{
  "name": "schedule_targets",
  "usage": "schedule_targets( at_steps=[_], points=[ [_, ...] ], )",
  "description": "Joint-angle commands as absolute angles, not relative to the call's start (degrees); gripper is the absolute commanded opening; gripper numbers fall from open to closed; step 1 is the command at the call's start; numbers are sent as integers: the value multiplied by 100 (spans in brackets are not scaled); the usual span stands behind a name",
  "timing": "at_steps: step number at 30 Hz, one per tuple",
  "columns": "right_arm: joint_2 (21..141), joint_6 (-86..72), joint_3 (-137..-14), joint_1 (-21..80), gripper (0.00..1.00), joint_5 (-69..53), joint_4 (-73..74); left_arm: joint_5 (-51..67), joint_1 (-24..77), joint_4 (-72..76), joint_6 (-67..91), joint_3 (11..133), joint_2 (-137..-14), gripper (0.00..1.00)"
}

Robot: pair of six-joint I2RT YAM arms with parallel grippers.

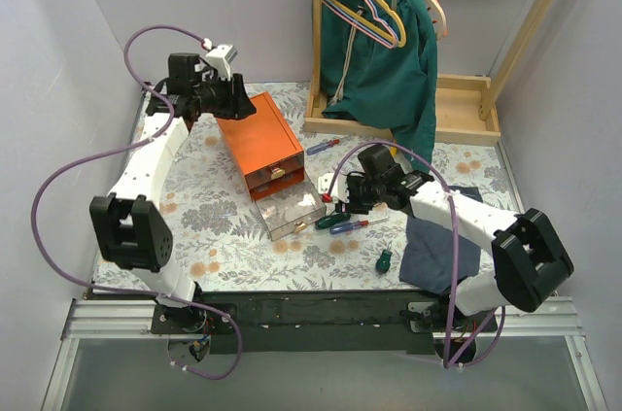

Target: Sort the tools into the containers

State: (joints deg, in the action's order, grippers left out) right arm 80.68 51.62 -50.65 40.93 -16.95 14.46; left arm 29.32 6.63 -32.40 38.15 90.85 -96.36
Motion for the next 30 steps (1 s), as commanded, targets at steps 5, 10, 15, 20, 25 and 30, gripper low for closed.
schedule_targets(
  at_steps=[5,10,15,20,25,30],
  points=[
    [8770,6651,-5264,3753,50,-2758,2179,2918,598,-3788,3780,8473,-8639,41],
    [9158,7066,-5370,3683,48,-3023,2461,2611,536,-3788,3621,8507,-8771,41],
    [9632,7023,-5546,3683,45,-3059,2373,2408,475,-3849,3428,8508,-8737,42],
    [10106,6935,-5826,3683,40,-2875,2512,2426,422,-3823,3419,8455,-8754,42],
    [10099,7022,-5871,3613,15,-2865,3013,2531,422,-3788,3454,8622,-8877,42],
    [9099,7558,-5792,3305,2,-3049,3857,2645,422,-3657,3489,8596,-8807,42]
  ],
)
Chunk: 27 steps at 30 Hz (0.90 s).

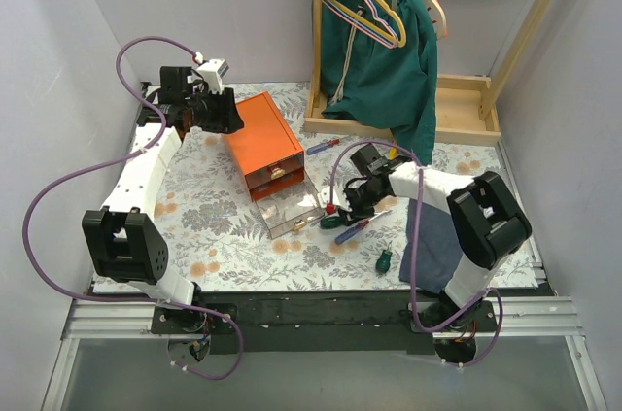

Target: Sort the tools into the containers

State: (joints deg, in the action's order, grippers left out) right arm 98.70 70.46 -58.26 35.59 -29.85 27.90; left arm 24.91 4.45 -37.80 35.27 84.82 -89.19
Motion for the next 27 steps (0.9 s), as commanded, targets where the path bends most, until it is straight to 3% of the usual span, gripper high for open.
schedule_targets(
  at_steps=[1,9,14,21,27],
  points=[
    [8905,7611,-5818,3279,1,-3085,3928,2706,422,-3621,3550,8535,-8789,42],
    [7954,6375,-6442,3523,1,-3902,2823,2830,413,-3419,3656,8253,-8482,42],
    [8472,5731,-7055,3972,1,-4034,1725,2777,308,-3445,3639,8148,-8245,42],
    [9342,5493,-7743,4648,1,-4368,1381,2777,45,-3524,3639,7884,-7928,43],
    [9764,6204,-7830,4904,1,-4552,1634,2821,-211,-3612,3647,7708,-7708,43]
  ],
)
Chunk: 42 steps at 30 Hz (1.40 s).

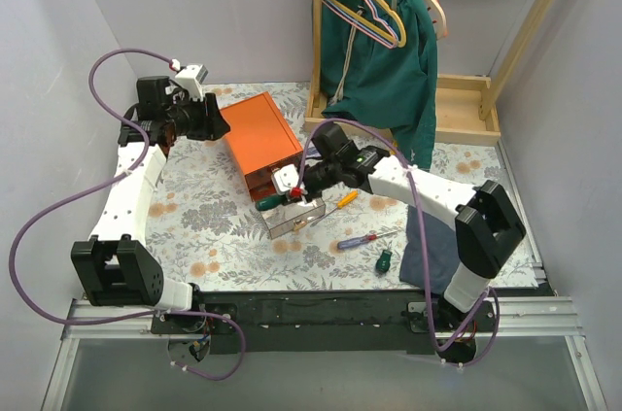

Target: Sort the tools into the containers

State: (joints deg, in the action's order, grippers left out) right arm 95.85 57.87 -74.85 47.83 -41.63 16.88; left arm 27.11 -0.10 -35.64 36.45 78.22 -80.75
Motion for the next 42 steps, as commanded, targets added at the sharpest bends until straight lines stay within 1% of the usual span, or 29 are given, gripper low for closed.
schedule_targets(
  at_steps=[1,7,11,21,22,24,25,26,28,30,31,34,35,39,42],
  points=[
    [9886,6309,-7875,4913,1,-4596,1809,2839,-220,-3612,3647,7647,-7682,43],
    [10335,7057,-8252,4957,1,-4710,2214,2795,-325,-3691,3568,7523,-7620,43],
    [10696,7567,-8612,4992,1,-4764,2802,2821,-395,-3726,3568,7480,-7594,43],
    [11039,7954,-8579,4992,1,-4685,2848,2874,-483,-3814,3524,7532,-7655,43],
    [11030,7989,-8561,4992,4,-4632,2848,2883,-492,-3806,3524,7541,-7655,43],
    [11039,8094,-8534,4992,7,-4597,2865,2892,-501,-3788,3524,7559,-7673,43],
    [11022,8034,-8525,4992,16,-4588,2743,2900,-510,-3779,3524,7567,-7682,43],
    [11013,7946,-8517,4992,21,-4588,2638,2909,-527,-3771,3533,7567,-7699,43],
    [10978,7647,-8447,4992,27,-4518,2323,2918,-527,-3744,3533,7576,-7717,43],
    [10943,7428,-8350,4992,27,-4430,2067,2944,-527,-3718,3551,7567,-7769,43],
    [10934,7427,-8210,4992,22,-4351,1987,2962,-545,-3700,3559,7576,-7778,43],
    [10907,7479,-7946,4992,15,-4254,1837,3006,-554,-3630,3603,7576,-7857,43],
    [10890,7488,-7876,4992,14,-4237,1828,3023,-545,-3604,3612,7594,-7884,43],
    [10881,7559,-7761,4983,6,-4236,2029,3059,-554,-3612,3638,7611,-7954,43],
    [10872,7594,-7874,5001,4,-4298,2319,3137,-545,-3595,3665,7585,-7989,43]
  ],
)
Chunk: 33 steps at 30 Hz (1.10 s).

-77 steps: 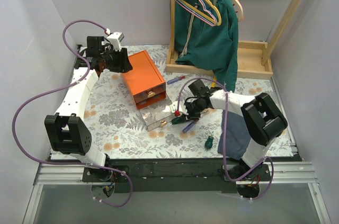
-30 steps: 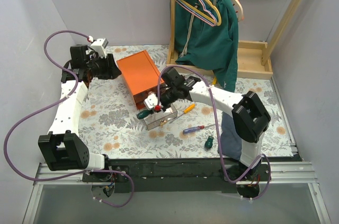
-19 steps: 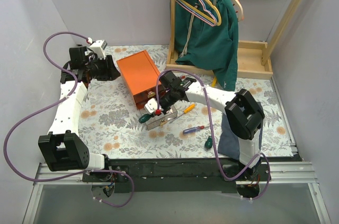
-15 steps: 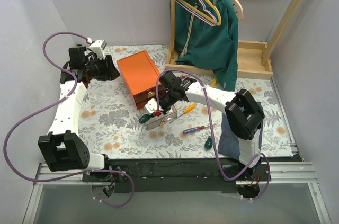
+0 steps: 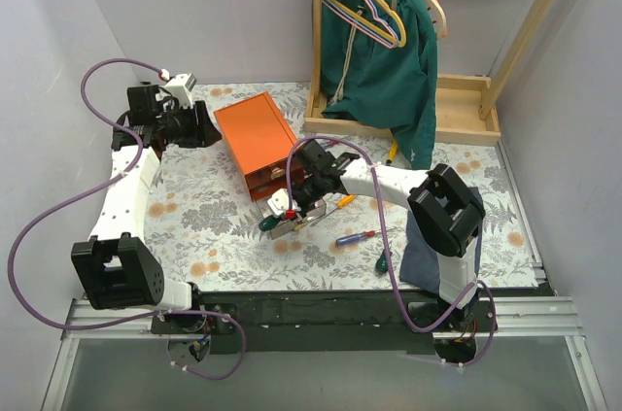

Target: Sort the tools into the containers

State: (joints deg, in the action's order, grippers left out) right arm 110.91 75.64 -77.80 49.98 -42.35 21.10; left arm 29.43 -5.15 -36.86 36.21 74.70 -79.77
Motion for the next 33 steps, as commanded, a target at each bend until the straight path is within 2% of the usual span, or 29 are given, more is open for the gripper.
schedule_targets(
  at_steps=[1,14,23,33],
  points=[
    [10863,7585,-7919,5010,3,-4298,2390,3164,-554,-3586,3682,7594,-7998,43],
    [10582,7655,-7691,5185,1,-4307,3374,3375,-554,-3542,3788,7673,-8121,43],
    [10477,7550,-7559,5229,1,-4228,3253,3428,-554,-3463,3850,7567,-8068,43],
    [10748,8972,-7962,5194,1,-3771,3269,3463,-545,-3507,3867,7524,-7989,43]
  ],
)
